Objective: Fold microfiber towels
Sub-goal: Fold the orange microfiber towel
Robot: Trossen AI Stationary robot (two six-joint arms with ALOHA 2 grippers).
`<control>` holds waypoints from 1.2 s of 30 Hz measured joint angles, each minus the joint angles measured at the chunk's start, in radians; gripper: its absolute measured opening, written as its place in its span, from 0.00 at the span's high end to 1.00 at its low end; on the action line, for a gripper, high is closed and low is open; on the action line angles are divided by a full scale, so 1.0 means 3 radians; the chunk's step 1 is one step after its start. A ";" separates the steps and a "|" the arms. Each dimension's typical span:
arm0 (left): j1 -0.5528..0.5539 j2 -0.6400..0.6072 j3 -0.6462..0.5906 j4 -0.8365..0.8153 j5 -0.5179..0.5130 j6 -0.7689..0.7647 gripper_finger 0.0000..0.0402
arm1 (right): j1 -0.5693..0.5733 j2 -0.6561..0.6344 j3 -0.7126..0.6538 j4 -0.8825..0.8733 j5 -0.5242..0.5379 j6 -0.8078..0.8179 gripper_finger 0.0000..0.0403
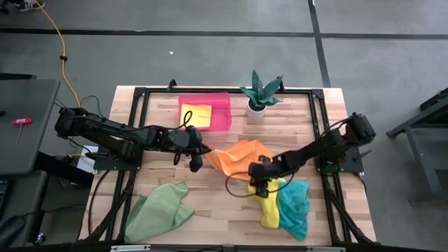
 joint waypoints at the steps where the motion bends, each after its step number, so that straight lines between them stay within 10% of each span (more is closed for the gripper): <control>1: 0.0000 0.0000 0.0000 0.0005 0.0000 0.0000 1.00 | 0.0059 -0.0009 0.0000 -0.0036 0.0018 0.0036 0.67; 13: 0.0000 0.0000 0.0000 0.0010 -0.0031 0.0003 1.00 | 0.0276 -0.0010 0.0000 0.0059 0.0579 0.0185 0.67; 36: 0.0000 0.0000 0.0000 0.0002 -0.0051 -0.0078 1.00 | 0.0105 0.0178 0.0001 0.0338 0.0546 -0.1035 0.67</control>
